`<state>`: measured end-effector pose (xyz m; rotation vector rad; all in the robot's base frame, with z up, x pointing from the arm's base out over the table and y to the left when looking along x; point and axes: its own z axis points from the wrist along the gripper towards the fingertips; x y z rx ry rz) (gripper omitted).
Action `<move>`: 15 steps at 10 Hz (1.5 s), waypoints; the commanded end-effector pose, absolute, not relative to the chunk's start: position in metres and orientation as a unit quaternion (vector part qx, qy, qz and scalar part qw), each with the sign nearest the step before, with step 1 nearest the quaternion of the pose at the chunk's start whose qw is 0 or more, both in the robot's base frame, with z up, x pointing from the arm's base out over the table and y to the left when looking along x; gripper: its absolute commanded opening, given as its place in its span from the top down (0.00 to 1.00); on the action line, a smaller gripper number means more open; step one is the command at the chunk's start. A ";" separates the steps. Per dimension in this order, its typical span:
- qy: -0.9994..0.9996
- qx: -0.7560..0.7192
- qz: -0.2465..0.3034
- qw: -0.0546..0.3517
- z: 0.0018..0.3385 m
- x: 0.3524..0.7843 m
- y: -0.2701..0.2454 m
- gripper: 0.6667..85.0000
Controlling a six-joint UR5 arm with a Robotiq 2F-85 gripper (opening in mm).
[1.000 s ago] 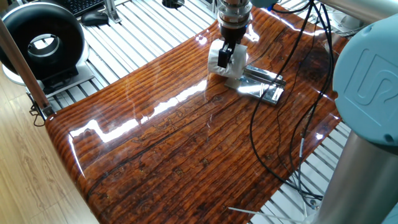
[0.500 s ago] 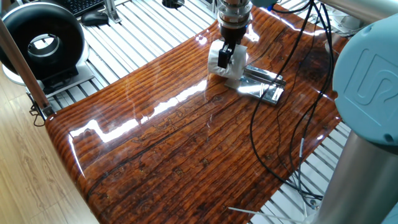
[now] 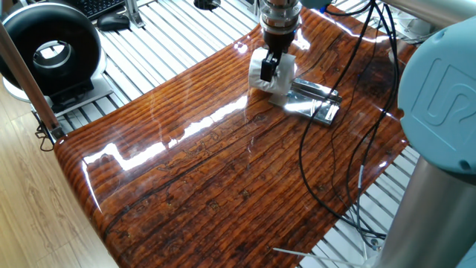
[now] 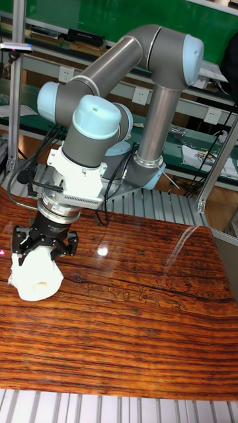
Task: Put the toilet paper on its holder
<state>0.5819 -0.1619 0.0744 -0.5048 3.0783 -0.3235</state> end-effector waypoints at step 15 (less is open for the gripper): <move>0.982 -0.135 -0.123 0.038 0.078 0.600 -0.171 1.00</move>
